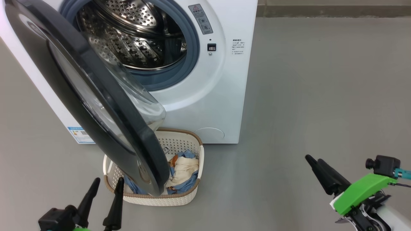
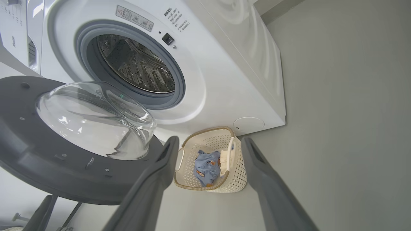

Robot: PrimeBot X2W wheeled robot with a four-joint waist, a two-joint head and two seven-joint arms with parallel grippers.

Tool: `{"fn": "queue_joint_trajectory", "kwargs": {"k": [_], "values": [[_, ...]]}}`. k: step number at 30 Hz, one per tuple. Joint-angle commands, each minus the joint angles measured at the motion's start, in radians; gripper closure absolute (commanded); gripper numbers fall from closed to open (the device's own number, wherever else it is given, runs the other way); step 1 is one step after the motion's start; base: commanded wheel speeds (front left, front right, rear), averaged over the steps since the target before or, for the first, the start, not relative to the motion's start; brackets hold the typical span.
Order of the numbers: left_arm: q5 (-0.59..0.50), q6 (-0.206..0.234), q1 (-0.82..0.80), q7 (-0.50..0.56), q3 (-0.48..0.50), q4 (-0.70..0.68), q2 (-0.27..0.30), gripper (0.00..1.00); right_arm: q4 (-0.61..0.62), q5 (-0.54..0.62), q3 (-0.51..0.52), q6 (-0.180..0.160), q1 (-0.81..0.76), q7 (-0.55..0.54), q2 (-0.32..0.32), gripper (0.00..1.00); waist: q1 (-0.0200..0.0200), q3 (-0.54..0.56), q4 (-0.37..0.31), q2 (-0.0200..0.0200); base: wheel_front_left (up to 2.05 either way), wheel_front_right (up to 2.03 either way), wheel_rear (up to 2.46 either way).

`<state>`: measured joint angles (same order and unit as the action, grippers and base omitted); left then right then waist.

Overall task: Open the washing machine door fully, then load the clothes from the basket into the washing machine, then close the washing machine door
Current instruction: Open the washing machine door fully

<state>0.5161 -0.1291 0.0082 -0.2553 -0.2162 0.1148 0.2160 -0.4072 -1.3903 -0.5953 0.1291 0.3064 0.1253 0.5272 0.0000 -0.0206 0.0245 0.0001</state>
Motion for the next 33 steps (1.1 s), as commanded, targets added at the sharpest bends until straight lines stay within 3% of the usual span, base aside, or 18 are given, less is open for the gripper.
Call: {"fn": "queue_joint_trajectory", "kwargs": {"k": [1,9,21,28,33], "values": [[-0.005,-0.002,-0.019,-0.006,0.041,-0.024,0.022,0.0,0.015,0.016,-0.012,0.002,-0.009,0.017,0.026,0.0,0.0,-0.001,-0.001,-0.0001,0.0,0.0,0.0],[-0.007,-0.002,-0.018,-0.006,0.055,-0.018,0.016,0.0,-0.031,0.151,-0.032,0.002,0.003,0.134,0.039,0.0,0.0,-0.004,-0.004,-0.0001,0.0,0.0,0.0],[-0.012,-0.002,-0.023,-0.006,0.066,-0.025,0.01,0.0,0.028,0.612,0.317,0.002,-0.097,0.136,-0.093,0.0,0.0,-0.013,-0.002,-0.0001,0.0,0.0,0.0],[-0.015,-0.002,-0.033,-0.006,0.073,-0.03,0.008,0.0,0.092,0.823,0.471,0.002,-0.144,0.136,-0.172,0.0,0.0,-0.025,0.002,-0.0001,0.0,0.0,0.0],[-0.013,-0.002,-0.037,-0.006,0.077,-0.028,0.006,0.0,0.119,0.9,0.53,0.002,-0.175,0.136,-0.217,0.0,0.0,-0.027,0.005,-0.0001,0.0,0.0,0.0]]}}
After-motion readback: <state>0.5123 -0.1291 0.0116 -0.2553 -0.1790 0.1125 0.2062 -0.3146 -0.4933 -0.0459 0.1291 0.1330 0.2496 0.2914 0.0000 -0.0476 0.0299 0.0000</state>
